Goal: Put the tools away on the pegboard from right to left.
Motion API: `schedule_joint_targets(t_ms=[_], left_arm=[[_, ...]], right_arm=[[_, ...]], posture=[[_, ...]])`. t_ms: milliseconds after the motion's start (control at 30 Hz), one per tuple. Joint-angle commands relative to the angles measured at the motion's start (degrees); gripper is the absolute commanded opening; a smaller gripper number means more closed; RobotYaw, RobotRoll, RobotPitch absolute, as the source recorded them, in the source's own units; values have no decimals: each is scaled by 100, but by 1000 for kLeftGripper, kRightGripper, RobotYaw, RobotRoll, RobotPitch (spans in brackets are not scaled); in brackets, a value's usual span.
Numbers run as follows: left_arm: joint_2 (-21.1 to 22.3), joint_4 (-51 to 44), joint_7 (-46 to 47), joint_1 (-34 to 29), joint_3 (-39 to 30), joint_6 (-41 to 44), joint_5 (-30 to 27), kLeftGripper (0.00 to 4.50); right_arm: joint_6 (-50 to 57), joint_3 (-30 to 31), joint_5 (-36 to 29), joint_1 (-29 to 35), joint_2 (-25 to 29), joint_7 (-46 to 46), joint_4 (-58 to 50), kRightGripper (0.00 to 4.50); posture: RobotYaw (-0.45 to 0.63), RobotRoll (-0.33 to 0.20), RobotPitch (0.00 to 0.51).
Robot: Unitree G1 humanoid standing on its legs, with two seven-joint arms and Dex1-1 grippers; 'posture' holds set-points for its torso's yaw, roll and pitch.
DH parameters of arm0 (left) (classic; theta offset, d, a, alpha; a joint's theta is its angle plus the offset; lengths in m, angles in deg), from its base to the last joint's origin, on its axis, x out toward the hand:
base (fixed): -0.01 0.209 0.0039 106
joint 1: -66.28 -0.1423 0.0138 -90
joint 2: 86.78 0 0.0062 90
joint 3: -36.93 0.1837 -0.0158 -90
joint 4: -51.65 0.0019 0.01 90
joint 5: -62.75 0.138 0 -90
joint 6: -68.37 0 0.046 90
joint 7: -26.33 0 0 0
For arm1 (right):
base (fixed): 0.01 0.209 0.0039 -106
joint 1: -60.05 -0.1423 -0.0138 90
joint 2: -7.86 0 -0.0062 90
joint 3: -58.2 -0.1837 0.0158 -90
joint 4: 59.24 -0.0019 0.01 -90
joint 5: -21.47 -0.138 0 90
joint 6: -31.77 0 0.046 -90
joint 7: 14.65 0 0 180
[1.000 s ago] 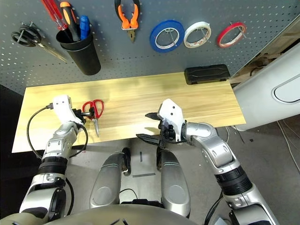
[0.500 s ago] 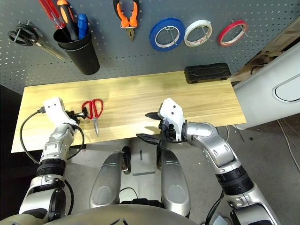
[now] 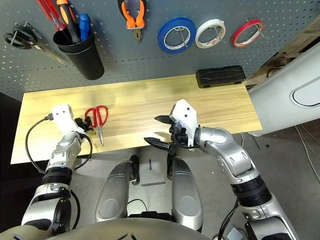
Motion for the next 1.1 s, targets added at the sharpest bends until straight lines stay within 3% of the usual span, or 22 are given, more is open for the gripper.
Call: schedule_joint_targets(t_ms=[33,300,600,867,1100], left_arm=[[63,-532,-106,-260,-65,238,-95,52],[173,-2414,-172,-910,-308,873,-293,52],[252,-3994,-339,-1286,-759,868,-640,52],[403,-4414,-412,-1099,-1093,726,-850,52],[608,-4856,-562,-1103,-1396,532,-1079,52]], right_arm=[[-181,-103,-102,48,101,-219,147,4500],[-428,-488,-364,-172,333,-683,536,4500],[-495,-1313,-1390,-607,596,-1776,1017,4500],[-454,-1639,-1756,-1156,832,-2351,1431,4500],[-282,-2197,-2328,-1183,1052,-2594,1210,4500]], posture=[[-69,0,283],[-9,0,208],[62,0,117],[74,0,101],[52,0,106]])
